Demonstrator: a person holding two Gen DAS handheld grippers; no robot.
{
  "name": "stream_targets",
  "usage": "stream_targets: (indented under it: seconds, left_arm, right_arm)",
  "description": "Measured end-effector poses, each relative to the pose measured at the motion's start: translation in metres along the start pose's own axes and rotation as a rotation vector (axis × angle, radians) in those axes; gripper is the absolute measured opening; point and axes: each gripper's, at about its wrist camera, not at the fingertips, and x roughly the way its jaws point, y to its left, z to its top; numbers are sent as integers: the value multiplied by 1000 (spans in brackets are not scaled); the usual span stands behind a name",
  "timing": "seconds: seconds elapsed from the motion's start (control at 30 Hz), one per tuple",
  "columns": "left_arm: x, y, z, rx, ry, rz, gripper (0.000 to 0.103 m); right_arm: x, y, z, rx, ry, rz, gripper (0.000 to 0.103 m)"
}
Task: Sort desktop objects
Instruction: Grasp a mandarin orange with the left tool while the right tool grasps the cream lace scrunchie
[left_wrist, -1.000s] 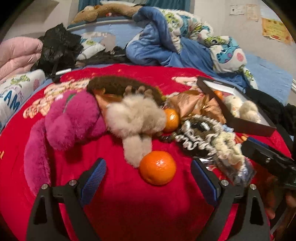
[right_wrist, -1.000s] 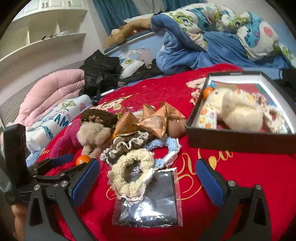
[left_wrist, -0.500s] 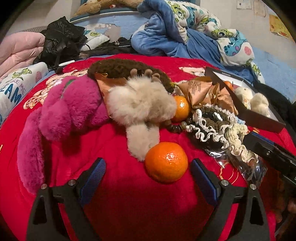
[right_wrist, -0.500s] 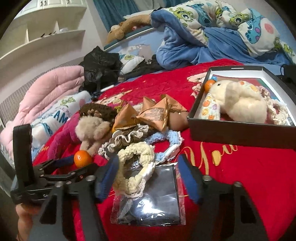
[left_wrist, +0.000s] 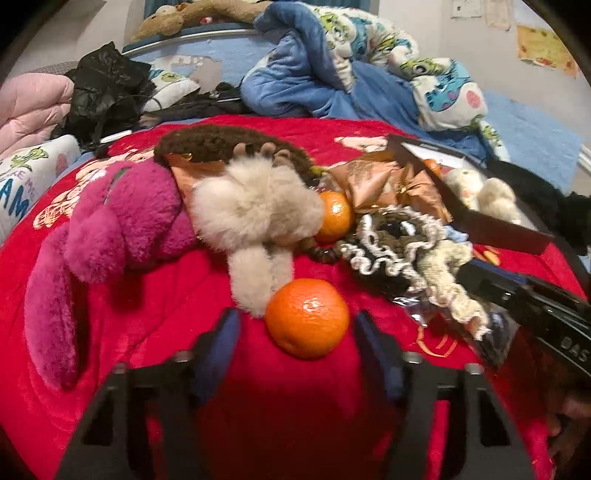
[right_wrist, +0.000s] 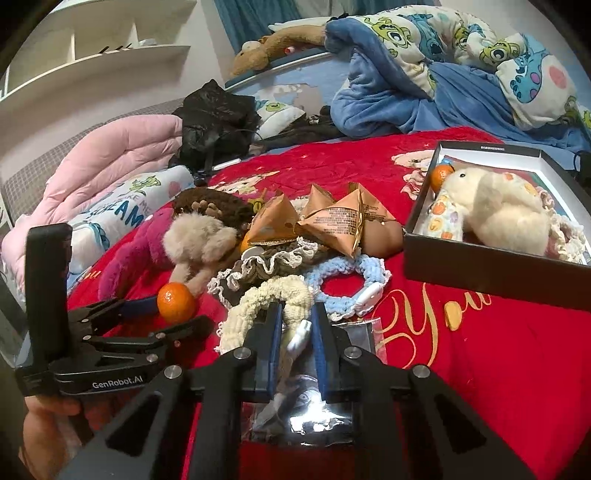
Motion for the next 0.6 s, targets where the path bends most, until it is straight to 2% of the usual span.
stream_targets:
  seconds: [0.1, 0.2, 0.33, 0.6]
  left_arm:
    - [-4, 3, -1, -15, -17, -19, 48]
    - [-8, 6, -3, -25, -27, -32, 44]
    - [-13, 2, -6, -3, -44, -13, 40]
    - [-22, -4, -10, 32, -80, 17, 39]
  right_arm:
    - [0, -1, 0, 3, 0, 9, 17]
    - [-1, -1, 0, 3, -1, 16, 17]
    - [-3, 2, -1, -11, -13, 22, 17]
    - [-11, 5, -3, -17, -53, 32, 15]
